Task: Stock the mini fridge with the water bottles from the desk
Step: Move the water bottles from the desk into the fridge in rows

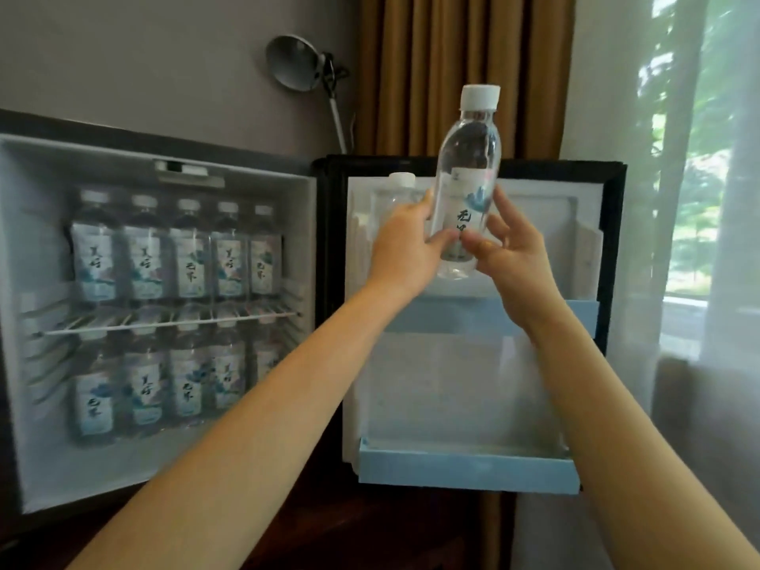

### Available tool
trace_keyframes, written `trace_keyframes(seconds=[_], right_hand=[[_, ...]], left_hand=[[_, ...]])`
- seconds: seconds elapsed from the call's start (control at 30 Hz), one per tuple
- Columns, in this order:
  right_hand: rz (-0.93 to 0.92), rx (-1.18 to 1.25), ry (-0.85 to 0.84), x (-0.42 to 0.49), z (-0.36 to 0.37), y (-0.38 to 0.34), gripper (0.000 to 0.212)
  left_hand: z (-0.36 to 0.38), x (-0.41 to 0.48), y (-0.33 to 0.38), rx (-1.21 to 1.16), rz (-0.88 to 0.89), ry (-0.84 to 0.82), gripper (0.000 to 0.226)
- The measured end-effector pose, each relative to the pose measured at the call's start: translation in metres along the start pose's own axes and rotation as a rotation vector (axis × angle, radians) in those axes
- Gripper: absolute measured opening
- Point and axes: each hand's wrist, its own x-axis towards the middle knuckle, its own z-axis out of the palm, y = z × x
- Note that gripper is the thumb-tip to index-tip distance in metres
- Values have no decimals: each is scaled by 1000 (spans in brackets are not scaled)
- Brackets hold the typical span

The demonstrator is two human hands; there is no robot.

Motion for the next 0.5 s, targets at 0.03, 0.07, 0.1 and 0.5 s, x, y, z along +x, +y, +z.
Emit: trace_keyframes(seconds=[0.03, 0.07, 0.1, 0.5], right_hand=[[14, -9, -10, 2, -2, 5, 66], [29, -18, -21, 3, -4, 11, 66], [47, -23, -30, 4, -6, 16, 68], [137, -249, -173, 21, -15, 37, 75]], left_hand=[[3, 2, 1, 90, -4, 29, 40], [5, 3, 1, 162, -7, 53, 36], [7, 4, -1, 212, -8, 70, 34], [22, -5, -5, 247, 88, 98, 24]])
